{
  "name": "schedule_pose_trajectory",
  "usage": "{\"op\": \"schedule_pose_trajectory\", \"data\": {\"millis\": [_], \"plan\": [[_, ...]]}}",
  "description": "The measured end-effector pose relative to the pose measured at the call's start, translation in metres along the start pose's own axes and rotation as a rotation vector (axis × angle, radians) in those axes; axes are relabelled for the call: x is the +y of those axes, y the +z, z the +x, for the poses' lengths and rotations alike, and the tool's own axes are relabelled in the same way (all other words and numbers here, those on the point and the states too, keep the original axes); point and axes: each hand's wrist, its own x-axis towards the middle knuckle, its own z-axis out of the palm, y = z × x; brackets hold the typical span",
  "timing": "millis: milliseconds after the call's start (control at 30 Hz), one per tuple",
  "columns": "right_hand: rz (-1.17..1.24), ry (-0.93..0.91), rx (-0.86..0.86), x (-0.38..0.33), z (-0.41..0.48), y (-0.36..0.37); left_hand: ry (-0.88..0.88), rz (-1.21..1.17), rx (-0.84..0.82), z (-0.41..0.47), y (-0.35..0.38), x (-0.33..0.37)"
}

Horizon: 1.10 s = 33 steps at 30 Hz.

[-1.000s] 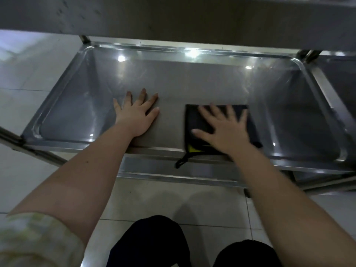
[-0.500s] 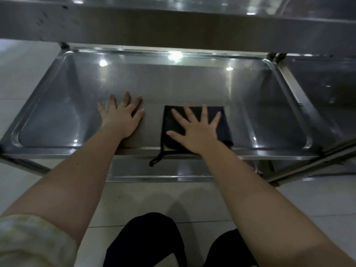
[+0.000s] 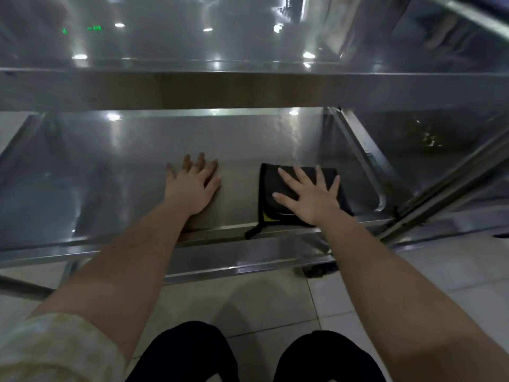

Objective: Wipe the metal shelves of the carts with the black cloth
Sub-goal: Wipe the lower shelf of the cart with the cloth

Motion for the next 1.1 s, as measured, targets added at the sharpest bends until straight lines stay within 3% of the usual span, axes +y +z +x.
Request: {"op": "schedule_pose_trajectory", "data": {"millis": [200,333,600,733,800,867,967,1100], "plan": [[-0.002,0.209,-0.067,0.099,-0.007,-0.014,-0.011,0.023,0.027,0.001,0.005,0.003],[0.015,0.187,-0.038,0.070,-0.003,-0.008,-0.025,0.026,0.039,0.002,0.008,0.004],[-0.021,-0.099,-0.029,-0.073,-0.003,0.013,-0.011,-0.039,0.059,0.002,0.008,0.003],[0.134,-0.015,0.108,-0.044,0.008,-0.004,-0.004,-0.135,0.251,0.003,0.005,0.003],[0.098,0.048,0.141,-0.021,0.016,-0.010,-0.005,-0.337,0.348,0.005,-0.002,0.012],[0.148,0.046,0.115,-0.013,0.018,-0.012,0.067,-0.517,0.284,0.011,-0.008,0.034],[0.291,0.078,0.209,-0.022,0.019,-0.015,0.181,-0.365,0.169,0.011,-0.001,0.071],[0.262,-0.007,0.379,-0.020,0.011,-0.020,0.224,-0.419,0.380,-0.002,0.003,0.078]]}}
